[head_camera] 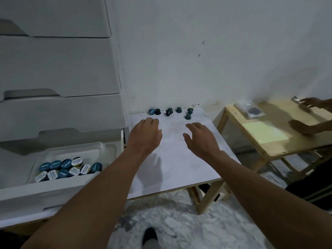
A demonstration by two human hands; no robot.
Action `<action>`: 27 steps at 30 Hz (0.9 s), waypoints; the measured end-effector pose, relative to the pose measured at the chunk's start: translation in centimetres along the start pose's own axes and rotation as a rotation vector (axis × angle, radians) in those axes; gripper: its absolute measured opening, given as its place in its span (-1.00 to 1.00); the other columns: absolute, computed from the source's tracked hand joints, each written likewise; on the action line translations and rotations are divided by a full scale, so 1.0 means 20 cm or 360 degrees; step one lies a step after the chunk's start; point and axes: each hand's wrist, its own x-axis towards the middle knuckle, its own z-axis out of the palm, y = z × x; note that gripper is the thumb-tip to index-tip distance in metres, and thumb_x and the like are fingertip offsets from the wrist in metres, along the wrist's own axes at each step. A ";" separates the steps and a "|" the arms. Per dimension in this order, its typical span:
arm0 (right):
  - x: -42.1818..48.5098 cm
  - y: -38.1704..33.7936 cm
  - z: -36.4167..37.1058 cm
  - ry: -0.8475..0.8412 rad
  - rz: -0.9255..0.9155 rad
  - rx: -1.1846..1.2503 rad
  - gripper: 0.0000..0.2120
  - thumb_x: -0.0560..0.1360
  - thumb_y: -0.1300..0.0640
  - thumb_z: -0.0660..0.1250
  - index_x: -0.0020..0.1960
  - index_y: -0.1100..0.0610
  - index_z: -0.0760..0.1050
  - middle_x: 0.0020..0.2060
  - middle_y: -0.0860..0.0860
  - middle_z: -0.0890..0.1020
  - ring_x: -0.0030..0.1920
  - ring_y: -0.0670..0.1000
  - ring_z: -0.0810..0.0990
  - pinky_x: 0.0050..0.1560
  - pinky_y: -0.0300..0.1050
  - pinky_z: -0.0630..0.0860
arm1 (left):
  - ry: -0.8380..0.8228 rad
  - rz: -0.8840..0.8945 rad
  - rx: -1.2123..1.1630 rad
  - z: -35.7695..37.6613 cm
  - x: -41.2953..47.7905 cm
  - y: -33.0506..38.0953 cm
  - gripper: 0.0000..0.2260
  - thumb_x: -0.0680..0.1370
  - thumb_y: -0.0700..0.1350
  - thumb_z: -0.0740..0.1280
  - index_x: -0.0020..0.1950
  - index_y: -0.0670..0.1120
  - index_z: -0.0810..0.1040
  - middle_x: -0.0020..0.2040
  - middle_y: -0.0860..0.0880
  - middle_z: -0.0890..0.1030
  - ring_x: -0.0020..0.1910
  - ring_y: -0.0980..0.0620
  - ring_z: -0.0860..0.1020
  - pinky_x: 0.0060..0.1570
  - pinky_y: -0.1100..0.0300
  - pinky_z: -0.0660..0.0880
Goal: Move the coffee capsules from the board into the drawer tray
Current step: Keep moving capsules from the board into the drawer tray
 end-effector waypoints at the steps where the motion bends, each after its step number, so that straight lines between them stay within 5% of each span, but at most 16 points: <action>1: 0.03 0.02 0.01 -0.0008 -0.0006 0.0008 -0.60 0.57 0.03 0.20 0.35 0.16 0.39 0.27 0.12 0.51 0.26 0.15 0.45 0.20 0.01 0.41 | -0.0003 -0.0014 -0.0027 0.03 0.03 0.01 -0.84 0.38 -0.12 0.43 -0.10 -0.16 0.59 -0.21 -0.08 0.63 -0.29 -0.07 0.58 -0.41 0.15 0.49; 7: 0.33 0.12 0.16 -0.0076 -0.0062 0.0017 -0.66 0.56 0.05 0.23 0.24 0.22 0.46 0.16 0.15 0.56 0.18 0.16 0.49 0.14 0.00 0.44 | -0.0027 -0.0087 -0.0168 0.27 0.25 -0.01 -0.80 0.46 -0.11 0.35 0.00 -0.20 0.58 -0.11 -0.14 0.62 -0.19 -0.13 0.59 -0.35 0.12 0.50; 12: 0.69 0.21 0.33 -0.0155 -0.0056 0.0026 -0.69 0.55 0.07 0.24 0.20 0.23 0.48 0.16 0.16 0.56 0.17 0.18 0.49 0.15 0.02 0.45 | -0.0220 -0.0273 -0.0209 0.52 0.52 -0.07 -0.69 0.60 -0.04 0.17 0.28 -0.15 0.43 0.21 -0.11 0.51 0.13 -0.06 0.49 0.00 0.12 0.46; 19: 1.17 0.31 0.60 -0.0372 0.0005 0.0120 -0.64 0.54 0.09 0.26 0.30 0.19 0.43 0.19 0.19 0.51 0.19 0.22 0.47 0.14 0.03 0.42 | -0.0450 -0.0388 -0.0122 0.90 0.78 -0.21 -0.87 0.44 -0.20 0.38 -0.03 -0.18 0.56 -0.08 -0.16 0.58 -0.17 -0.10 0.56 -0.35 0.11 0.51; 27: 1.51 0.37 0.90 -0.0484 0.0015 0.0119 -0.70 0.53 0.17 0.23 0.23 0.23 0.45 0.18 0.21 0.49 0.13 0.23 0.49 0.08 0.00 0.43 | -0.0752 -0.0566 -0.0112 1.22 0.88 -0.36 -0.75 0.55 -0.09 0.28 0.20 -0.14 0.43 0.17 -0.17 0.43 0.08 -0.12 0.45 -0.09 0.10 0.48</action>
